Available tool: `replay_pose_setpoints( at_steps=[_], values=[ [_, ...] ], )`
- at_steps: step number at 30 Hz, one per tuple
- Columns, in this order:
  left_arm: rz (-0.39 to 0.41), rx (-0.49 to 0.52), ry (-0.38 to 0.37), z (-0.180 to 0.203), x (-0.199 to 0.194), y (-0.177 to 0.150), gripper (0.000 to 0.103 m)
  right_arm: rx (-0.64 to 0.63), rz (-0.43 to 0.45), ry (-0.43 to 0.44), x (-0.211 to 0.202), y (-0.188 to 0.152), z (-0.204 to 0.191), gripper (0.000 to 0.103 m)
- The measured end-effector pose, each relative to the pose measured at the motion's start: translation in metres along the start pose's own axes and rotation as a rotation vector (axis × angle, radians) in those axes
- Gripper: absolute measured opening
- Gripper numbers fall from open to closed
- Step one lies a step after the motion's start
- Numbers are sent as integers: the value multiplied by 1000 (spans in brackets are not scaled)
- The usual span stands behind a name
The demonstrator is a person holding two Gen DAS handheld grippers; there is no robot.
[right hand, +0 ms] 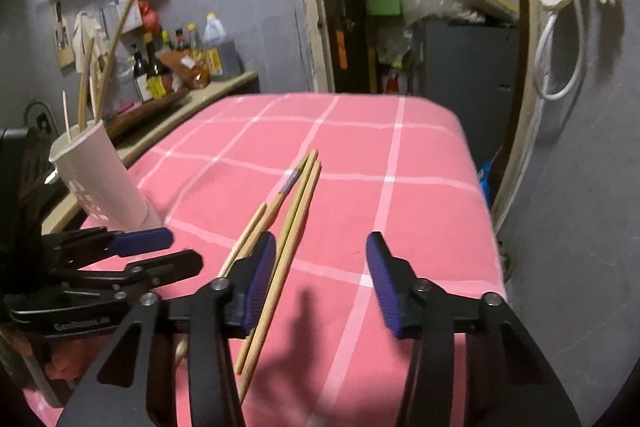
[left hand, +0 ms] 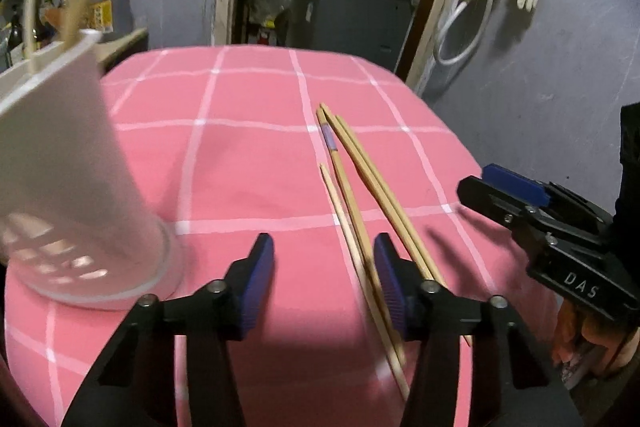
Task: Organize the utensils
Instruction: 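Withdraw both tools from the caddy back over the loose chopsticks, then close the left tool on a thin chopstick while the right tool grasps another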
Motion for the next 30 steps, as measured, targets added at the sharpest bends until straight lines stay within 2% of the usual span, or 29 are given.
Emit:
replay_pose_setpoints(
  at_steps=[6, 11, 18, 27, 30],
  values=[
    [-60, -6, 7, -6, 21, 5, 30, -10, -73, 18, 24, 2, -3, 29],
    [-65, -9, -1, -8, 30, 13, 28, 2, -117, 31, 43, 8, -3, 23],
    [-60, -18, -28, -8, 32, 14, 28, -2, -140, 48, 56, 15, -7, 22],
    [-71, -5, -16, -6, 37, 17, 28, -3, -182, 26, 71, 16, -9, 19],
    [-77, -7, -19, -4, 40, 19, 25, -1, -189, 15, 75, 19, -7, 18]
  ],
)
Point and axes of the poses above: each gripper's, at about its wrist camera, not at the fingertips, and x roughly the way its jaws point, z to its right, y to its top, the point moved 5 cm from there along x, roughly the way its jaws point, and after that the axes turned 10 degrees about x, right-handed, at the moved point
